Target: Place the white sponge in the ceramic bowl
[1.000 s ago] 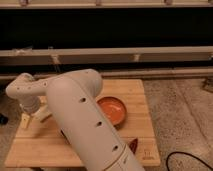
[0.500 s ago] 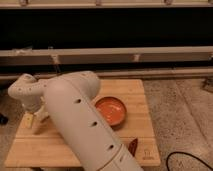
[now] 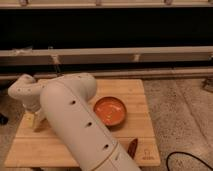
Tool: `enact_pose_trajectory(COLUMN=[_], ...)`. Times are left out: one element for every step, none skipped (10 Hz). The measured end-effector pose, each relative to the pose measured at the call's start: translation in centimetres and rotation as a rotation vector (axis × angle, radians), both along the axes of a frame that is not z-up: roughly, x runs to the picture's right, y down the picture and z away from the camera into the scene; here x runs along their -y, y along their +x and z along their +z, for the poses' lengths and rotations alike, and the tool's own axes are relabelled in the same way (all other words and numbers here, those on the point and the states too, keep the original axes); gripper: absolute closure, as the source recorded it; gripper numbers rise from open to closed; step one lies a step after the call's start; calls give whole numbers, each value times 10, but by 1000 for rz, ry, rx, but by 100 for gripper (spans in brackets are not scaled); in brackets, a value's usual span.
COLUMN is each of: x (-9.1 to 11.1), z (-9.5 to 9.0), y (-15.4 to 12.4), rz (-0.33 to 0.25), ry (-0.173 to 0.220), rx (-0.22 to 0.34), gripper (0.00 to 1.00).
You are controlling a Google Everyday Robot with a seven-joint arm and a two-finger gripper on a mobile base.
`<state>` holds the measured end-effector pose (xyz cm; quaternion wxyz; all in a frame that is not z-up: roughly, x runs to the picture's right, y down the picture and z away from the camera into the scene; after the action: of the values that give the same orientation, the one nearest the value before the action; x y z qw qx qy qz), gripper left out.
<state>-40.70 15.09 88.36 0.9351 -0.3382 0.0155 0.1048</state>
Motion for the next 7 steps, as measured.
enact_pose_trajectory(x=[0, -2, -3, -3, -3, 0, 3], z=[4, 8, 10, 12, 13, 13, 11], y=[0, 0, 0, 0, 1, 2, 2], rz=[-5, -15, -20, -22, -24, -24, -21], ry=[0, -1, -3, -5, -5, 0, 1], rx=[-11, -27, -39, -50, -55, -54, -55], gripper=[7, 19, 30, 40, 49, 61, 69])
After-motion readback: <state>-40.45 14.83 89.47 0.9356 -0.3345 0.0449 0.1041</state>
